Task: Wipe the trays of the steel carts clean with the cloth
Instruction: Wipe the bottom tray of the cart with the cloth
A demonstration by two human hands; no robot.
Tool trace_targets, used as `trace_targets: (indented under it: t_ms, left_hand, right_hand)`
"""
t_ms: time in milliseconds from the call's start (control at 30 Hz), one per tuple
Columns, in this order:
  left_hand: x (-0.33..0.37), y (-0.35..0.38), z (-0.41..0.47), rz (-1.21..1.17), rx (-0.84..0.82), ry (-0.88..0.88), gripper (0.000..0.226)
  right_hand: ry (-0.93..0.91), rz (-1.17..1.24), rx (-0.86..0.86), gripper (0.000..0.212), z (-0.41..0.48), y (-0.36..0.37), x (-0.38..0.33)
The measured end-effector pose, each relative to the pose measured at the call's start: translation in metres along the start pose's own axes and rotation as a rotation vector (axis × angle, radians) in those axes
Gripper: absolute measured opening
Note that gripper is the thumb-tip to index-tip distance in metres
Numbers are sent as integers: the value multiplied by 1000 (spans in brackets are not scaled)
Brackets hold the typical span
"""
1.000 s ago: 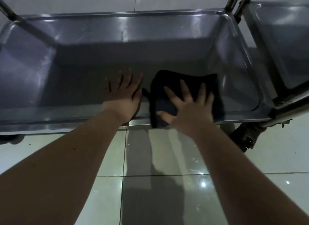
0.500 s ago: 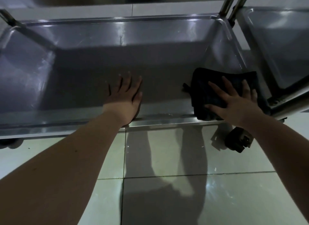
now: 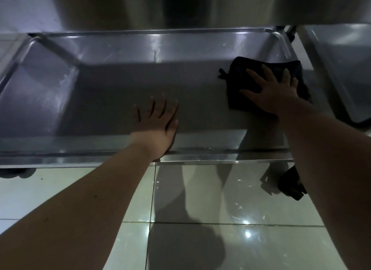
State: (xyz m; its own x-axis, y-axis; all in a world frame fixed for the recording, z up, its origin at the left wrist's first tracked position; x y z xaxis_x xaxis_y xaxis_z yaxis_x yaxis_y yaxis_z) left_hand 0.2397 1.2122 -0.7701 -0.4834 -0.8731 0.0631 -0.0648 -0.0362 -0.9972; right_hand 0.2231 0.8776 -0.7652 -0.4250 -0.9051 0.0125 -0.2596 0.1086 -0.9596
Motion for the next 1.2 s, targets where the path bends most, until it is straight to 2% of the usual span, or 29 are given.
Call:
trace_targets:
  t_ms: [200,433,567,633,700,800,900,1033,1200]
  left_hand:
    - [-1,-1,0,21,1,5,54]
    - [-3,1,1,18,0,12,54]
    - [2,-4,-1,53,-31,24,55]
    - [5,-13,-1,99,10,45,54]
    - [8,-22,7,44,19,39,53]
    - [29,-17,28,-100,-82,53,51]
    - [64,-2,37,-90,-88,136,53]
    - [68,10,37,-102,-16,98,54]
    - [72,11,35,-28,-15,119,57]
  right_hand:
    - [24,37,-28,83,-10,1,-1]
    - [7,6,-28,85,-81,29,-23]
    - [-45,11,-7,80,-122,40,-22]
    - [-44,21,6,76,-133,41,-20]
    - [-33,25,-14,76,-136,42,-21]
    - [-22,10,-35,78,-133,40,-26]
    - [-42,9,-24,79,-132,40,-26]
    - [-77,29,25,79,-125,43,-20]
    - [-51,24,28,81,-78,32,-12]
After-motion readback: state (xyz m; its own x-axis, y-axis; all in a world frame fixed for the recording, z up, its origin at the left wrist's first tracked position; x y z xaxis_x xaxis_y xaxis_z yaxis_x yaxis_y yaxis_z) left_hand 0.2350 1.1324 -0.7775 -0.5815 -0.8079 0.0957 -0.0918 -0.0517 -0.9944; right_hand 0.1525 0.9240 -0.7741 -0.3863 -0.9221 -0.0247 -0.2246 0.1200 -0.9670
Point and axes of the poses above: each hand's wrist, its own z-axis towards the middle knuckle, its own y-axis out of the palm, x = y × z, the point moved 5 cm from there along z, towards the middle knuckle, and after that the axes turned 1 degree about y, right-handed, at the moved point
